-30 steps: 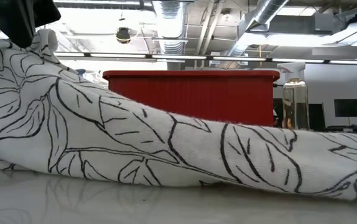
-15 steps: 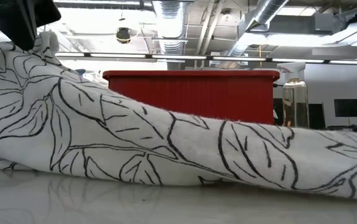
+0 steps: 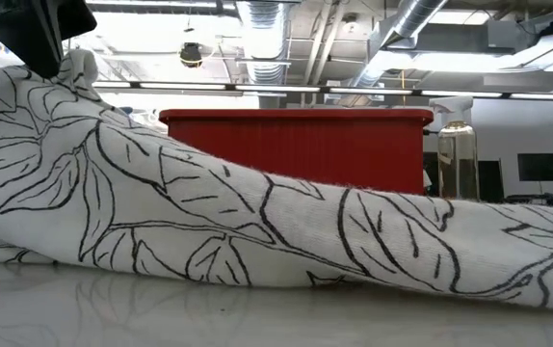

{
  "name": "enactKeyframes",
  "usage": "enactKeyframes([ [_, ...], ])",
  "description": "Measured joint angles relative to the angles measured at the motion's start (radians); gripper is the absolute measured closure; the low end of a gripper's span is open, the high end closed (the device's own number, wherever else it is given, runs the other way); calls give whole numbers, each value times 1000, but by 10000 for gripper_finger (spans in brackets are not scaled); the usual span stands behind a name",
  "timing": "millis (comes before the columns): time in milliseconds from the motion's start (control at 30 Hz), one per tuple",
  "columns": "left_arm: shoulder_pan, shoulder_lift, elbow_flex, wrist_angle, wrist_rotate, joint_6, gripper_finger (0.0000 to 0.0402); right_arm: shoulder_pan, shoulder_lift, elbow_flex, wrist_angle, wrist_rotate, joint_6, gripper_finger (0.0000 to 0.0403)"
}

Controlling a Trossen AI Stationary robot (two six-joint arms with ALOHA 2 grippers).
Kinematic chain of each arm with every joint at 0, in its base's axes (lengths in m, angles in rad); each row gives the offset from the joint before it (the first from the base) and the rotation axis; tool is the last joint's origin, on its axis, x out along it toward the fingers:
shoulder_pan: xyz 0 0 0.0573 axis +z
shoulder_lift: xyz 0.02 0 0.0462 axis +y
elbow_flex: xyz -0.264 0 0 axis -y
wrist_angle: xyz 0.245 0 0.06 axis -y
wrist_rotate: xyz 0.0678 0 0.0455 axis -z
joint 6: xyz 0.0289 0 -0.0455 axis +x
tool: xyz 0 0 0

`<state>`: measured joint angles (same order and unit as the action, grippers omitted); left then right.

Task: Fold Laundry from Bin
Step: Fold the white patterned shirt

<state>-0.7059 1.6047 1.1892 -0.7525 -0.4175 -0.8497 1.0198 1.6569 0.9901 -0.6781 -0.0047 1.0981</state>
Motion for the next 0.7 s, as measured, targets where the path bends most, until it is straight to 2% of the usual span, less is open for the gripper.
enactKeyframes([
  [100, 0, 0, 0, 0, -3, 0, 401, -2, 0, 0, 1, -34, 0, 388],
  [367, 0, 0, 0, 0, -17, 0, 401, -2, 0, 1, 1, -35, 56, 385],
  [467, 0, 0, 0, 0, -17, 0, 401, -7, 0, 1, 1, -30, 63, 338],
  [700, 0, 0, 0, 0, -16, 0, 401, -8, 0, 1, 15, -23, 79, 171],
])
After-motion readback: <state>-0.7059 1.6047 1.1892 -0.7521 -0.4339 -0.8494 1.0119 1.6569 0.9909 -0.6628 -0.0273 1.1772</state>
